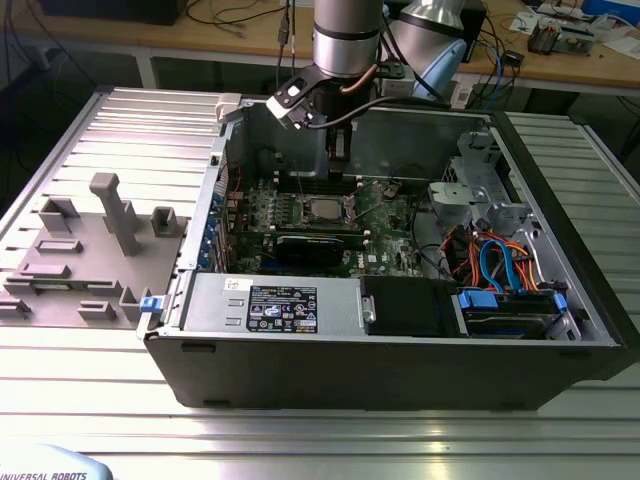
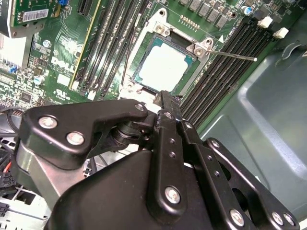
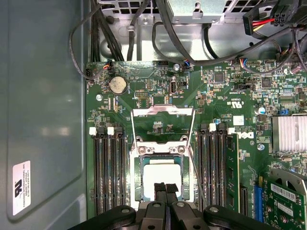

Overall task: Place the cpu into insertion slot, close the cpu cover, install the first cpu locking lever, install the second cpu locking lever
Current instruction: 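Close the cpu cover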

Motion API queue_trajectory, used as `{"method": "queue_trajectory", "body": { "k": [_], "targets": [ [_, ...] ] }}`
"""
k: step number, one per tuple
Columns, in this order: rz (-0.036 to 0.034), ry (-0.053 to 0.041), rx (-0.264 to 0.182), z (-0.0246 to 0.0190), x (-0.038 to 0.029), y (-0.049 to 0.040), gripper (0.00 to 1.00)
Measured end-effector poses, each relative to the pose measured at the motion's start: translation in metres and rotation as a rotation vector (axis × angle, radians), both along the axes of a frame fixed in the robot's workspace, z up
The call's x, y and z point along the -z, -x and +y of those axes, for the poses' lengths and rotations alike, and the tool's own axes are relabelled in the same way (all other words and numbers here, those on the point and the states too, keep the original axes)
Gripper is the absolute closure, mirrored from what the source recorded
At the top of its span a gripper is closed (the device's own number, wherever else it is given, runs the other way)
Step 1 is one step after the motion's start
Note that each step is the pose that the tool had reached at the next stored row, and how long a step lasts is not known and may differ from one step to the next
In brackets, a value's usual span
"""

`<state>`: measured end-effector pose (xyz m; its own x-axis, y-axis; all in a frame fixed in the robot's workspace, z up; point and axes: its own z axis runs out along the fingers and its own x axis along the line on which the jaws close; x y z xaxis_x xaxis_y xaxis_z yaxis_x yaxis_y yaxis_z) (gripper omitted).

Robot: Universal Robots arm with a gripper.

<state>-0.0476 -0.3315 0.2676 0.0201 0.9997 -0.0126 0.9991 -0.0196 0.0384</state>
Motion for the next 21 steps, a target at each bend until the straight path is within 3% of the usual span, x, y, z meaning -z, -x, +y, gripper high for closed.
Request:
{"method": "queue_trajectory", "body": {
  "k": [6,21],
  "targets": [
    [0.0000,-0.0006,0.000,0.0000,-0.0040,0.0000,0.89],
    [0.0001,-0.0005,0.000,0.0000,-0.0043,-0.0029,0.89]
  ]
}}
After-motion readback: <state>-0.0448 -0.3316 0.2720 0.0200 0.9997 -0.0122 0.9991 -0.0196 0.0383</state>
